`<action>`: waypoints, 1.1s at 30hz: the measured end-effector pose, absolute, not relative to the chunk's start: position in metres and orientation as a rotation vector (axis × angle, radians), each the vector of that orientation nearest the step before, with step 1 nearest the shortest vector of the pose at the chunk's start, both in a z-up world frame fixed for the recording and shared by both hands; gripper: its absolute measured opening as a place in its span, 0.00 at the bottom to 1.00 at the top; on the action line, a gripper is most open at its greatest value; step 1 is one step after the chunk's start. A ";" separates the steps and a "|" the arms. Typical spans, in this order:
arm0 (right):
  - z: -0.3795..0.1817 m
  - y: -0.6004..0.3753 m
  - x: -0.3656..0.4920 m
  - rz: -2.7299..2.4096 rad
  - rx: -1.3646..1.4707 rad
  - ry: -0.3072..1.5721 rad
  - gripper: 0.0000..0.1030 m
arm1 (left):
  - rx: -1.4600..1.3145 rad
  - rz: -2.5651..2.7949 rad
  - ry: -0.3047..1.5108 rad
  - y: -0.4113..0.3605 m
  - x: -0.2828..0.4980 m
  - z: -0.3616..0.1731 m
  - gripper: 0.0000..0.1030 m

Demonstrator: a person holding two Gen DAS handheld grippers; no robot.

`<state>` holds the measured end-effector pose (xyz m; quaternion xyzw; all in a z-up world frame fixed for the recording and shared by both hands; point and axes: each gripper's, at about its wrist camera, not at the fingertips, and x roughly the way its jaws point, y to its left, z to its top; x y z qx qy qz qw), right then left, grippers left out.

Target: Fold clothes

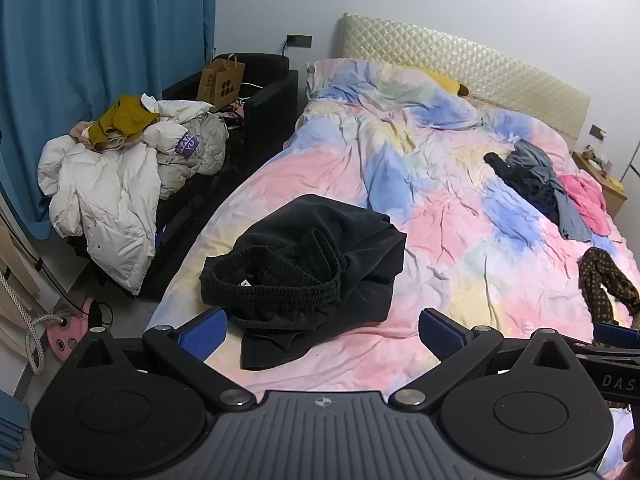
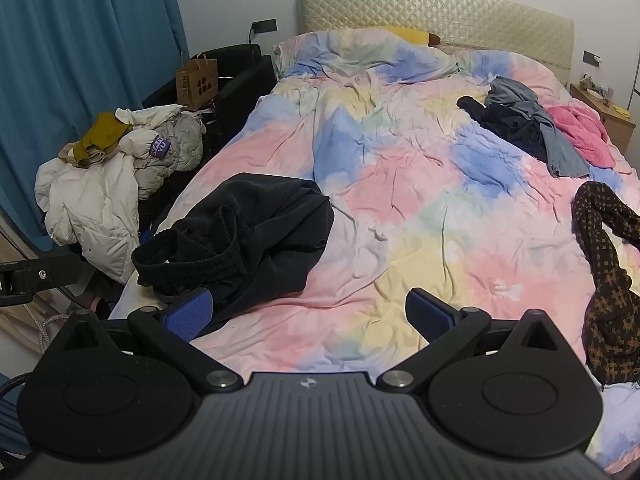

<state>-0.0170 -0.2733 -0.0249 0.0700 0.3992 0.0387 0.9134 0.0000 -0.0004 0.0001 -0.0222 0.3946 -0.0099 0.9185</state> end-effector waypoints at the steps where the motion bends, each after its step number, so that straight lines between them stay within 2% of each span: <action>1: -0.025 -0.273 -0.017 0.081 0.145 0.822 1.00 | -0.046 -0.021 0.812 -0.001 0.000 0.000 1.00; 33: -0.020 -0.258 -0.025 0.088 0.117 0.791 1.00 | -0.046 -0.046 0.820 0.008 -0.003 0.001 1.00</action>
